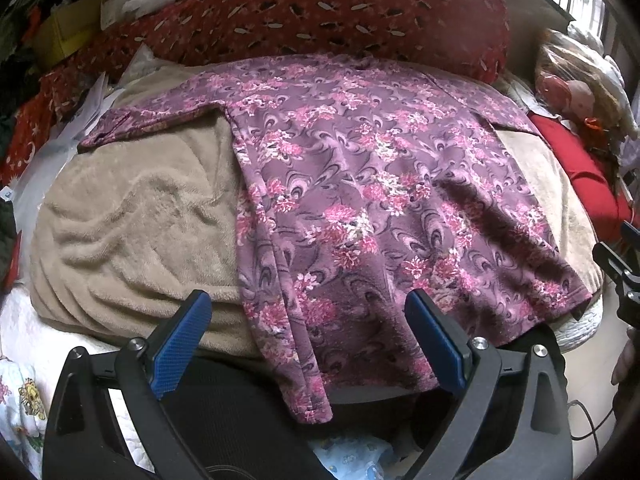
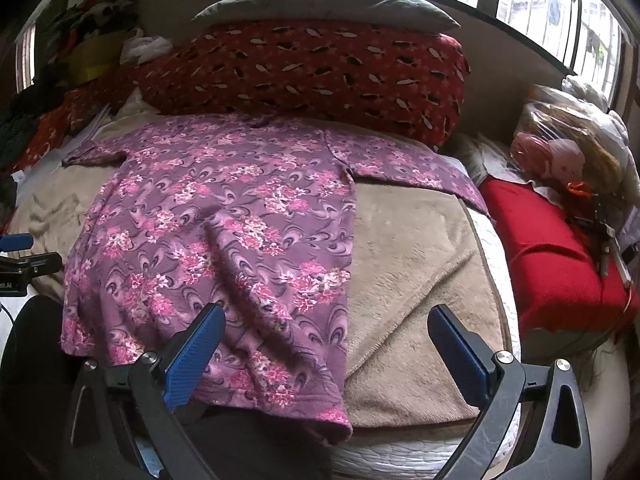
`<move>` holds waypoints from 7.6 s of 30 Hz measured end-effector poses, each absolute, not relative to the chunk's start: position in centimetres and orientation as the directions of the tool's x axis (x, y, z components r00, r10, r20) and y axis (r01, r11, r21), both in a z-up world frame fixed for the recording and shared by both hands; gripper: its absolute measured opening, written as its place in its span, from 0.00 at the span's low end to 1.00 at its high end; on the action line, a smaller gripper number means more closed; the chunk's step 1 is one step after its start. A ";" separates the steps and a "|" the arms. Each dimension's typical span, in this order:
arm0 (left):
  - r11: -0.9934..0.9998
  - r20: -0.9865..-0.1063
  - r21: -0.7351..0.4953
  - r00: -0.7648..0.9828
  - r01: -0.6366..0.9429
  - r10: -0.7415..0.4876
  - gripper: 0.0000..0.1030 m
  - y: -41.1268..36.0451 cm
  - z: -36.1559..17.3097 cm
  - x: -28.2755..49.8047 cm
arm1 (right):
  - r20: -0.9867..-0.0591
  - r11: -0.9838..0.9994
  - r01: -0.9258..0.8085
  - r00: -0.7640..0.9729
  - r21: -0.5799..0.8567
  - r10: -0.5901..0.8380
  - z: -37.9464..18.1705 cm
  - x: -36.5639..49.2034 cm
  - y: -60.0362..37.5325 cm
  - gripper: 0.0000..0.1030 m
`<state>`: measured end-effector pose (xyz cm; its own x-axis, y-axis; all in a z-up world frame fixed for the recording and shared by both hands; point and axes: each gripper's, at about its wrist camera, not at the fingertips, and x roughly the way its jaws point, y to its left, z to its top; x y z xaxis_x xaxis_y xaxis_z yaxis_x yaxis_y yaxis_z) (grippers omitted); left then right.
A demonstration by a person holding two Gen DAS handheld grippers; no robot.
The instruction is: Fold small clothes
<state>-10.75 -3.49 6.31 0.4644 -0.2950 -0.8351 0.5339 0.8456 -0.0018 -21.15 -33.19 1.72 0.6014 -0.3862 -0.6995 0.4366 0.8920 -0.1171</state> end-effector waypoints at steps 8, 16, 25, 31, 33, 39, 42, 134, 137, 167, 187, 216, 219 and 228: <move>0.848 -0.826 -0.008 0.474 0.530 -0.305 0.95 -3.1 6.4 -10.7 | -0.705 0.894 0.436 0.601 -0.106 -0.377 1.6 -21.0 -33.3 0.99; 0.846 -0.824 0.001 0.480 0.533 -0.301 0.95 -3.0 6.3 -10.7 | -0.712 0.891 0.447 0.602 -0.076 -0.362 1.3 -21.4 -33.7 0.99; 0.847 -0.823 0.001 0.482 0.532 -0.302 0.95 -2.9 6.2 -10.8 | -0.715 0.893 0.447 0.606 -0.057 -0.349 1.3 -21.6 -34.2 0.99; 0.846 -0.825 0.004 0.480 0.533 -0.299 0.95 -2.8 6.2 -10.8 | -0.718 0.895 0.444 0.612 -0.035 -0.332 1.2 -21.6 -34.3 0.99; 0.846 -0.828 0.006 0.477 0.533 -0.295 0.95 -2.8 6.2 -10.7 | -0.719 0.896 0.443 0.614 -0.029 -0.326 1.1 -21.6 -34.3 0.99; 0.845 -0.836 0.013 0.469 0.535 -0.284 0.95 -3.1 5.9 -10.3 | -0.725 0.897 0.442 0.617 -0.003 -0.306 1.0 -21.4 -34.7 0.99; 0.844 -0.840 0.016 0.464 0.537 -0.279 0.95 -3.4 5.8 -10.1 | -0.729 0.897 0.442 0.616 0.007 -0.298 0.8 -21.2 -34.9 0.99; 0.839 -0.949 -0.074 0.221 0.539 -0.225 0.53 -11.5 -0.8 1.3 | -0.683 0.659 0.548 0.727 0.514 -0.072 -1.2 -20.7 -54.5 0.45; 0.843 -0.947 -0.125 0.190 0.524 -0.259 0.53 -11.7 -0.6 2.0 | -0.647 0.450 0.652 0.738 0.610 -0.192 -1.4 -23.6 -63.3 0.51; 0.822 -0.913 -0.228 0.178 0.522 -0.366 0.55 -26.8 1.3 12.6 | -0.396 0.092 0.471 0.819 0.878 -0.415 -6.7 -20.4 -80.7 0.08; 0.838 -0.820 -0.399 0.265 0.373 -0.508 0.55 -22.0 -0.9 21.0 | -0.467 0.570 0.435 0.879 0.697 -0.098 3.3 0.2 -62.9 0.08; 0.859 -0.795 -0.377 0.354 0.348 -0.492 0.56 -20.6 0.1 22.4 | -0.572 0.596 0.361 0.794 0.717 0.207 -3.4 11.4 -47.9 0.23; 0.860 -0.790 -0.399 0.355 0.319 -0.499 0.56 -19.7 0.1 23.2 | -0.468 0.584 0.210 0.817 0.784 0.335 -2.1 14.6 -44.9 0.34; 0.841 -0.798 -0.444 0.291 0.310 -0.528 0.56 -20.1 -1.1 23.7 | -0.547 0.614 0.224 0.731 0.756 0.407 -3.6 14.5 -43.1 0.37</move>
<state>23.69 -20.13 -1.13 0.2907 -0.5282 -0.7978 0.3099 0.8409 -0.4437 14.50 -43.11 -3.64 0.7313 0.4070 -0.5473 0.2241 0.6145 0.7564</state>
